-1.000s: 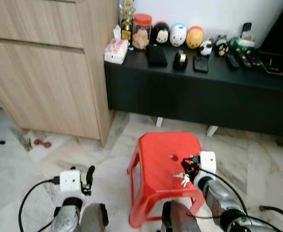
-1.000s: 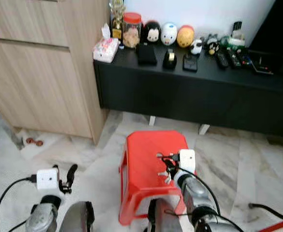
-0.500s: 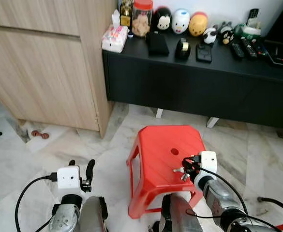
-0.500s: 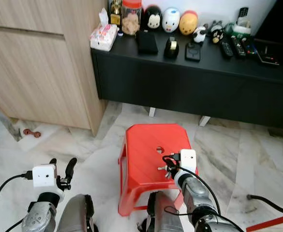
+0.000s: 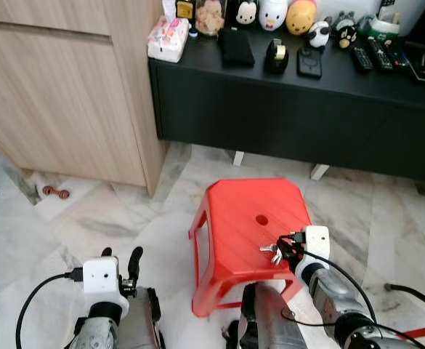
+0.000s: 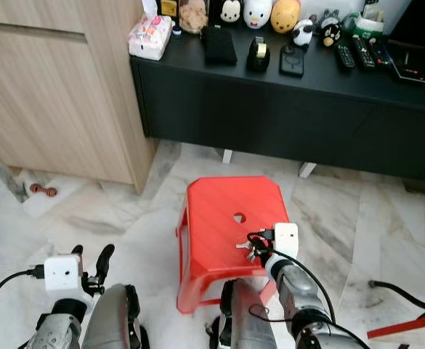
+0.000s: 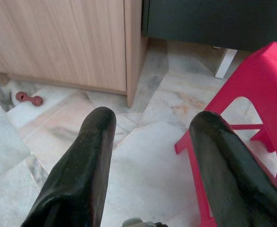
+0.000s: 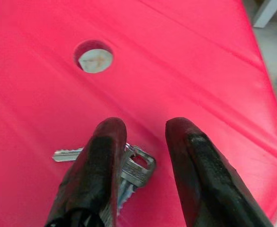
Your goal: Hang keys on a hook
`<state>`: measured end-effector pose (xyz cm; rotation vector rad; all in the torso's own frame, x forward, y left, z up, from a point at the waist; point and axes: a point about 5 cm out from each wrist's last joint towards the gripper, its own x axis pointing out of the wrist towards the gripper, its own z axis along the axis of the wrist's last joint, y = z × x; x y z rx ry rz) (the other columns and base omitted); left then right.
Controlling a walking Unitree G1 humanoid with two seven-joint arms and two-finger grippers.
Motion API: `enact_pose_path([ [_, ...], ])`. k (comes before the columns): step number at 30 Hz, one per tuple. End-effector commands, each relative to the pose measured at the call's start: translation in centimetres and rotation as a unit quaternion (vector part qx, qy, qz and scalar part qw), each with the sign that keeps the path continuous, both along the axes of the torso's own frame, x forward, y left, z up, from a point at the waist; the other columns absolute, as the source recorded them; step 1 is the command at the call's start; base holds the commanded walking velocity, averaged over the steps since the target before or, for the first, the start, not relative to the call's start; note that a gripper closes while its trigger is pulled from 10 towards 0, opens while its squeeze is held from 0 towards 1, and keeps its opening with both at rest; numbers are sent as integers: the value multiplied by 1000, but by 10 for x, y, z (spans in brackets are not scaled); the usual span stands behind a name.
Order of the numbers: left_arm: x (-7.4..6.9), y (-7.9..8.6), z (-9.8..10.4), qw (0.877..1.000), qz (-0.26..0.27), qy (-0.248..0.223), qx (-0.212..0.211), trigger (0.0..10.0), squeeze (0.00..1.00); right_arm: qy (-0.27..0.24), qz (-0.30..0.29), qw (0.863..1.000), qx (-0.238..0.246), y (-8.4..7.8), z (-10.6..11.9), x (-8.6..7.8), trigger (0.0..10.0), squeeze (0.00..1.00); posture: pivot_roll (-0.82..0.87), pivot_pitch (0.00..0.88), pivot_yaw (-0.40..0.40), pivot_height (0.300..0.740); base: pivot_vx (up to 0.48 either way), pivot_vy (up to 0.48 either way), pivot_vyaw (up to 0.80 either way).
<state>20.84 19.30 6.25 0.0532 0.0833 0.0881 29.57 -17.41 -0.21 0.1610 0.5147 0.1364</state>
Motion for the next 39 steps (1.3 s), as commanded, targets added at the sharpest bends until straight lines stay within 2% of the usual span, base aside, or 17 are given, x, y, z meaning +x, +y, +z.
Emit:
enact_pose_path([
  [1,-5,-2,-3,1000,-6,14,-1,10000,0,11,0,1000,4,-1,-3,-3,10000,0,112,224,-119,595,0,0,0],
  [25,3,-1,1,1000,-8,14,5,10000,0,14,0,1000,8,-2,-4,-4,10000,0,109,213,-110,595,0,0,0],
  [39,9,1,2,1000,-10,14,8,10000,0,23,21,1000,1,-1,-6,-6,10000,0,106,201,-102,595,0,0,0],
])
